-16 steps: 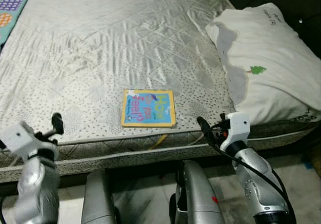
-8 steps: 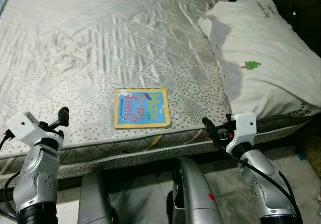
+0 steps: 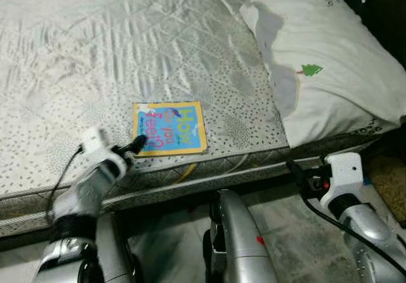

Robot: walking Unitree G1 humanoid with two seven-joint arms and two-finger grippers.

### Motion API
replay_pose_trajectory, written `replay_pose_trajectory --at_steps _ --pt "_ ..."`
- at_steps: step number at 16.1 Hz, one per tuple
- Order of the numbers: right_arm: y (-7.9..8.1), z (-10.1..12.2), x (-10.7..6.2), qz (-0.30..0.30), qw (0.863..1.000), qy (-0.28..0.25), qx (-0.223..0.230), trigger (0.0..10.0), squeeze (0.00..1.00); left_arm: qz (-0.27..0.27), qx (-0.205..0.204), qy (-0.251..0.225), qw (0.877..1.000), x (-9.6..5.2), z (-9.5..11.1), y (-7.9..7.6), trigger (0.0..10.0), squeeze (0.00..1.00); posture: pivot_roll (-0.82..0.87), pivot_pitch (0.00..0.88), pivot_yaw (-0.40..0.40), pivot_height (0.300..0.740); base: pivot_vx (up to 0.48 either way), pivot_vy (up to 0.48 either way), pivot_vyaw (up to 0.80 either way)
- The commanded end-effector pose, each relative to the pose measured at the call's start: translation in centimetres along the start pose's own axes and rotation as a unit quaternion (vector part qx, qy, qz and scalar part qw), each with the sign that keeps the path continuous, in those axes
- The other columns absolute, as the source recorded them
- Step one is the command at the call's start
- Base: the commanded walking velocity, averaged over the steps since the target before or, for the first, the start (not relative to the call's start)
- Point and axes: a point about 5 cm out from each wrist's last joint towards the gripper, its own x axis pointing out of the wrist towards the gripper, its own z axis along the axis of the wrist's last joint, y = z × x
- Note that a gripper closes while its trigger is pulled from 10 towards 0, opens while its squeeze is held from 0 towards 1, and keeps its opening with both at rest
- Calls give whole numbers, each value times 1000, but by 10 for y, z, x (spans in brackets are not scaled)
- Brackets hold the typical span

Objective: Clean up the room

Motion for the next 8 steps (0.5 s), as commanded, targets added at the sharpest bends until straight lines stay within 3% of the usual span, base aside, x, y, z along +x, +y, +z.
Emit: replay_pose_trajectory --at_steps 1,3,5,6,8 --pt "-6 2 -6 -8 1000 5 1 10000 0 -7 -5 45 999 5 -21 -2 10000 0 -269 293 -136 533 0 0 0" --pt "-2 2 -7 14 1000 11 8 10000 0 -24 -2 64 998 8 -26 -8 10000 0 -272 292 -136 533 0 0 0" --pt "17 8 -11 107 992 19 58 10000 0 -51 -6 80 996 8 -33 -13 10000 0 -271 288 -132 533 0 0 0" --pt "35 17 -18 198 975 27 97 10000 0 -76 -18 79 994 8 -34 -14 10000 0 -276 284 -129 533 0 0 0" --pt "47 24 -25 272 955 37 112 10000 0 -106 -50 80 990 8 -36 -13 10000 0 -273 279 -128 533 0 0 0"
